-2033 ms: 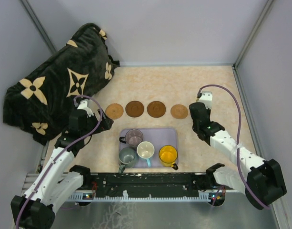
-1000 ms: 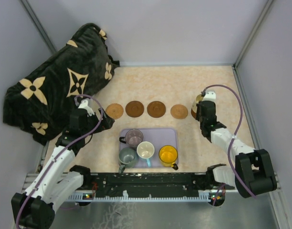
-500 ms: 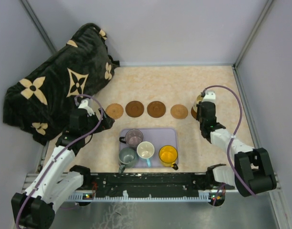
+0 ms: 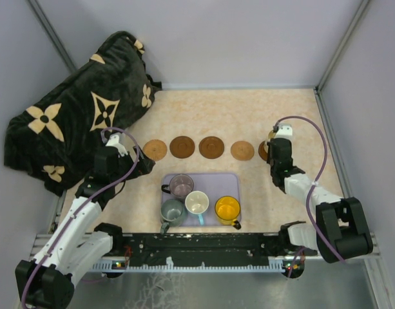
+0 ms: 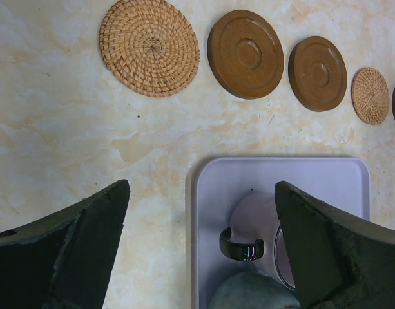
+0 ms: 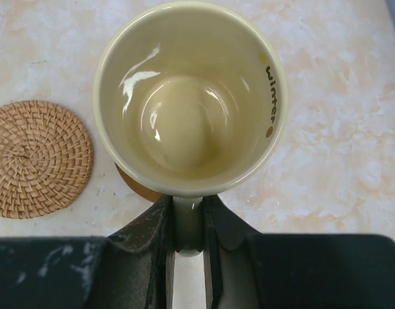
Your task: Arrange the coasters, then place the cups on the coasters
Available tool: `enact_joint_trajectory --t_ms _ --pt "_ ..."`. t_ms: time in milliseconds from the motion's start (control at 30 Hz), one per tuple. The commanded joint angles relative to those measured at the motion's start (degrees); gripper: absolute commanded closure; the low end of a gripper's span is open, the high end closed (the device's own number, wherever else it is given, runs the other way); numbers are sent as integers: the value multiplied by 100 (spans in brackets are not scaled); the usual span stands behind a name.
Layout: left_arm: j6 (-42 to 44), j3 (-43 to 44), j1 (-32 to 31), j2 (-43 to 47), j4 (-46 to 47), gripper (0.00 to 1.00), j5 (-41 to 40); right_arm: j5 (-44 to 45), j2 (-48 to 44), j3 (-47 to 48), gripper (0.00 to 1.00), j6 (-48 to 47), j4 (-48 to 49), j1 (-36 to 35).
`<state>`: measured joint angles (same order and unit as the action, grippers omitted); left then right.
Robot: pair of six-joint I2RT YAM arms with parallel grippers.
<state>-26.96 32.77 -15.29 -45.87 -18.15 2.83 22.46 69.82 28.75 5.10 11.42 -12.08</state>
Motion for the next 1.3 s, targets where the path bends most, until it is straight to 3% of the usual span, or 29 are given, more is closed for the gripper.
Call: enact_joint_trajectory --t_ms 0,1267 --pt "60 10 -18 13 93 0 -2 152 -71 88 100 -10 801 73" --pt "37 -8 -18 16 73 0 -19 79 94 112 100 89 697 83"
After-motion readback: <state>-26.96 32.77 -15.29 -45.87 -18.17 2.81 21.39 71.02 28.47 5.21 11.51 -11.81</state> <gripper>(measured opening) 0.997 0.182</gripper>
